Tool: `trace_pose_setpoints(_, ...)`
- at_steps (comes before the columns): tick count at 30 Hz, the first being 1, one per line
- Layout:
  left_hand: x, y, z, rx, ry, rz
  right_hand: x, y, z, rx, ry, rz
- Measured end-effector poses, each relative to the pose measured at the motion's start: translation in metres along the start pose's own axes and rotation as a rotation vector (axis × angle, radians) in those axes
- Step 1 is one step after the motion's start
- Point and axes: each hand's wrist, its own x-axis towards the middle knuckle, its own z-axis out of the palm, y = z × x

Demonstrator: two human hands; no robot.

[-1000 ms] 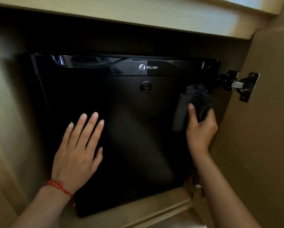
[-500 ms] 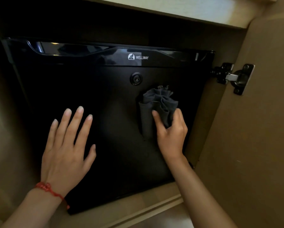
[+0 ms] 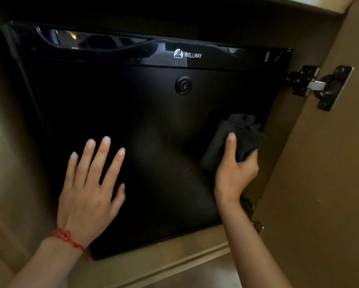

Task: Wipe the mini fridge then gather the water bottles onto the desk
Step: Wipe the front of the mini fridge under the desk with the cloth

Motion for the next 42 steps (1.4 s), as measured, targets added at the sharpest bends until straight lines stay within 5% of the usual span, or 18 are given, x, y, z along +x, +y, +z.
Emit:
trace_pose_setpoints(4, 0.0, 0.001, 0.001, -0.002, 0.017, 0.002, -0.002, -0.002, 0.004, -0.057, -0.029, -0.102)
trace_pose_setpoints(16, -0.002, -0.004, 0.001, 0.004, 0.002, 0.021, -0.028, 0.032, -0.003, -0.096, 0.069, 0.015)
trace_pose_setpoints(26, -0.002, -0.001, 0.001, -0.009, -0.008, 0.003, -0.064, 0.04, -0.007, -0.153, -0.322, -0.159)
trace_pose_setpoints(38, -0.002, 0.002, 0.005, -0.025, 0.024, -0.027, -0.033, 0.069, -0.028, -0.123, 0.043, 0.147)
trace_pose_setpoints(42, -0.007, 0.005, 0.008, -0.026, 0.002, -0.033, -0.065, 0.051, -0.007, -0.033, -0.05, 0.135)
